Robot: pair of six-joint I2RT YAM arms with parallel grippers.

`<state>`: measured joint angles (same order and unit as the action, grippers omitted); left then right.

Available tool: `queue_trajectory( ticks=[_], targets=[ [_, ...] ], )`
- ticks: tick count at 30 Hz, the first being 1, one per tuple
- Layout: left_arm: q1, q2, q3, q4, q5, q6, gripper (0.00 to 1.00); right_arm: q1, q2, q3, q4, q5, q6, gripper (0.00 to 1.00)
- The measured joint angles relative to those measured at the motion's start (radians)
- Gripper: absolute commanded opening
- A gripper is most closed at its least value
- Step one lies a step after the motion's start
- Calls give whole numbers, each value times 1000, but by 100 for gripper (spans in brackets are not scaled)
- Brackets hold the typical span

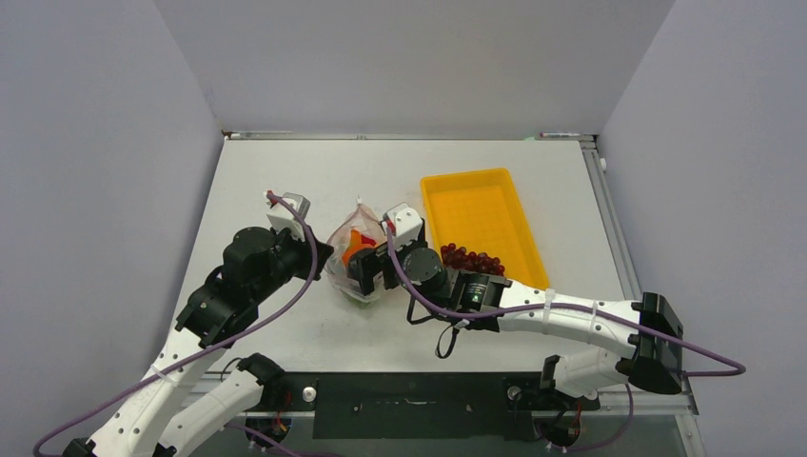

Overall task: Place the food in the zip-top bag and seal the zipper
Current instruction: Place the fake vegetable in the zipper food storage bag, then pick up the fake fruit from the bin.

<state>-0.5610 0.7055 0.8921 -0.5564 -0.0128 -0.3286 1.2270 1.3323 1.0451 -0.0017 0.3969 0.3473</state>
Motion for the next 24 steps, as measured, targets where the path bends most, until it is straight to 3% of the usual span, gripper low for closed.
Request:
queue_trajectory(
  ticks=[14, 24],
  targets=[
    [0, 4, 0, 0, 3, 0, 0, 1, -98, 28, -14, 12, -37, 95],
    [0, 6, 0, 0, 3, 0, 0, 0, -225, 45, -116, 188, -68, 96]
  ],
)
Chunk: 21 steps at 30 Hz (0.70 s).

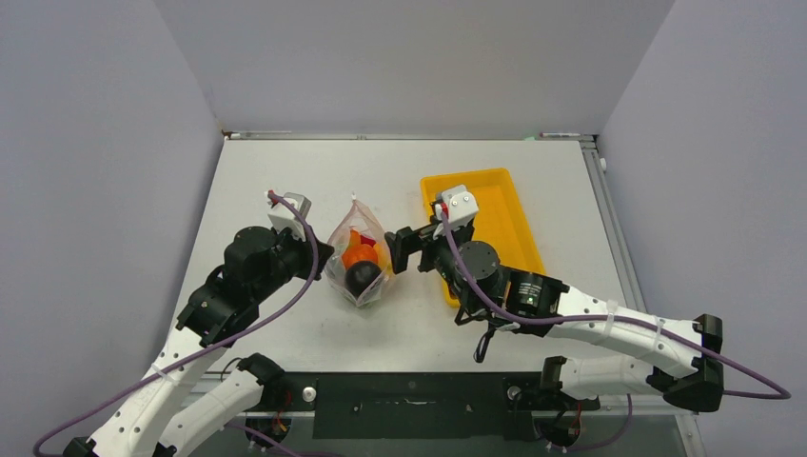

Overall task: Place the food in the zip-top bag and seal the zipper
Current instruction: Pick up the fake fruit from the bin.

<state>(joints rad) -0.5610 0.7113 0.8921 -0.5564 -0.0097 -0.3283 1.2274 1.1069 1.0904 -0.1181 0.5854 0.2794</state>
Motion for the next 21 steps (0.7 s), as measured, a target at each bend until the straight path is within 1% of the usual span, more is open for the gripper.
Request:
queue_trajectory(
  ticks=[6, 9, 14, 21],
  targets=[
    [0, 2, 0, 0, 0, 0, 0, -19, -27, 0, -114, 119, 20, 96],
    [0, 3, 0, 0, 0, 0, 0, -60, -27, 0, -184, 134, 37, 96],
    [0, 6, 0, 0, 0, 0, 0, -205, -28, -12, -298, 99, 77, 96],
    [0, 10, 0, 0, 0, 0, 0, -354, -21, -124, -386, -11, 105, 97]
  ],
)
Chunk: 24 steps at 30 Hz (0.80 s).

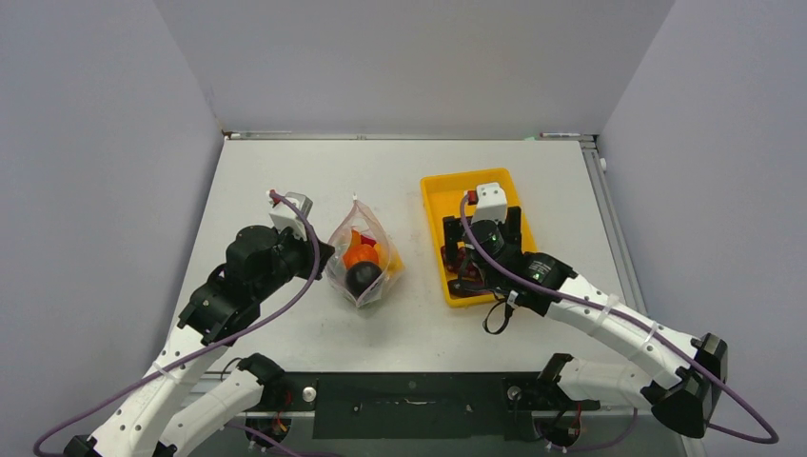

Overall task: Place the food in the zip-top bag and seal the zipper
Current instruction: Pick up the fake fruit from the bin.

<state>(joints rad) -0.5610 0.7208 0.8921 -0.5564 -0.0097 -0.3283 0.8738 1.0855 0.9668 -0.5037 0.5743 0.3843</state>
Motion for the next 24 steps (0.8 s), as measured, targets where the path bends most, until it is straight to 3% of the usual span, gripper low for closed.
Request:
queue_trajectory(
  ticks=[11, 24],
  targets=[
    [0, 2, 0, 0, 8, 0, 0, -195, 103, -117, 4, -210, -6, 97],
    [0, 5, 0, 0, 21, 0, 0, -291, 253, -151, 103, -380, -33, 99]
  ],
)
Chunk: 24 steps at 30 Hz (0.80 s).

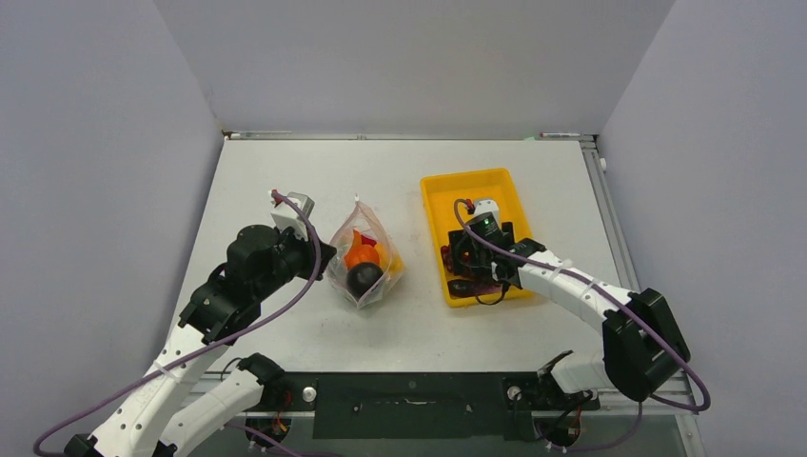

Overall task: Place the food in the zip-top bag and seal the zipper
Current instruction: Pick up the fake fruit from the bin.

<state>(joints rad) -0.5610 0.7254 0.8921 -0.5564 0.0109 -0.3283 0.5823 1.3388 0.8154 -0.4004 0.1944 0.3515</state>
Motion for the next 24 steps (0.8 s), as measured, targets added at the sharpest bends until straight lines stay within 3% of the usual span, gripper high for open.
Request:
queue_trajectory(
  ticks=[10, 14, 18, 24],
  targets=[
    [0, 2, 0, 0, 3, 0, 0, -7, 135, 2, 101, 5, 0, 99],
    [0, 2, 0, 0, 3, 0, 0, -7, 207, 32, 132, 45, 1, 92],
    [0, 2, 0, 0, 2, 0, 0, -8, 258, 55, 154, 79, 2, 72],
    [0, 2, 0, 0, 2, 0, 0, -11, 278, 75, 183, 122, 0, 27]
  ],
)
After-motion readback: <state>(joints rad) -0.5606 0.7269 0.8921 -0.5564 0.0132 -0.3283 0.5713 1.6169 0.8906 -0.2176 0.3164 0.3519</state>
